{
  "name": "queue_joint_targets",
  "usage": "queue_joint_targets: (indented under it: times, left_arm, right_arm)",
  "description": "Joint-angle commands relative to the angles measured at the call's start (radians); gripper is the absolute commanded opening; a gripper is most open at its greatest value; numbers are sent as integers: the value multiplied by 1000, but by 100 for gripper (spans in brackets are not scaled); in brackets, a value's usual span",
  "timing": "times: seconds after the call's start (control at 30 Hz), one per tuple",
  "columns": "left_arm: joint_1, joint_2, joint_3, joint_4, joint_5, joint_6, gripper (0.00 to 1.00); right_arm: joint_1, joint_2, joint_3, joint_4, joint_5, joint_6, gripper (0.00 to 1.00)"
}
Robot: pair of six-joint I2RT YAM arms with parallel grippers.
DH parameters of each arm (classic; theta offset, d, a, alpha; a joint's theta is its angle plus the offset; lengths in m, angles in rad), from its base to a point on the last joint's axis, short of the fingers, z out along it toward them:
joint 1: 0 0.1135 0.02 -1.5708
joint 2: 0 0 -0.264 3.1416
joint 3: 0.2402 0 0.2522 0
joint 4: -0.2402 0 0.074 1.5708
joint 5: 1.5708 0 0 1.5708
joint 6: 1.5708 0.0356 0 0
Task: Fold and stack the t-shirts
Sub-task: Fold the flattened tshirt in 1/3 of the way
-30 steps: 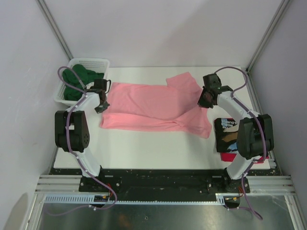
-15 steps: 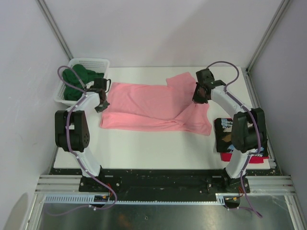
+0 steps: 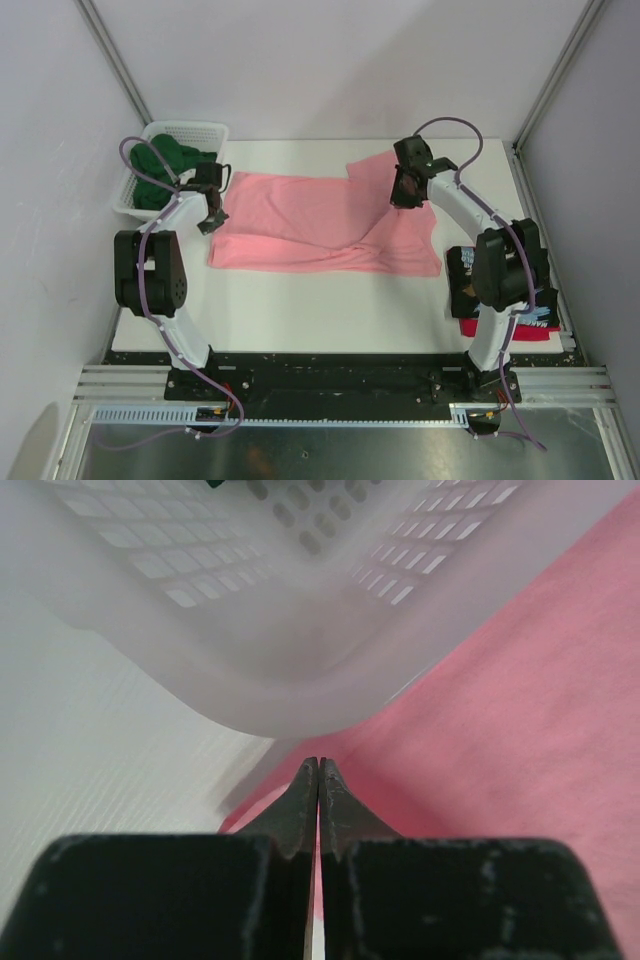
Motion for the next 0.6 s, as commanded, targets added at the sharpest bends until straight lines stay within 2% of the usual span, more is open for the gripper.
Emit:
queue_joint_targets:
  times: [0.0, 0.27, 0.57]
  left_arm:
    - [8, -20, 54, 15, -11, 3, 0]
    - [11, -38, 84, 17, -13, -1, 0]
    - [14, -29, 109, 16, -13, 4, 0]
  right_arm:
    - [-9, -10, -2, -25, 48, 1, 0]
    - [-73, -114, -188, 24, 36, 28, 0]
    - [-100, -176, -254, 36, 46, 33, 0]
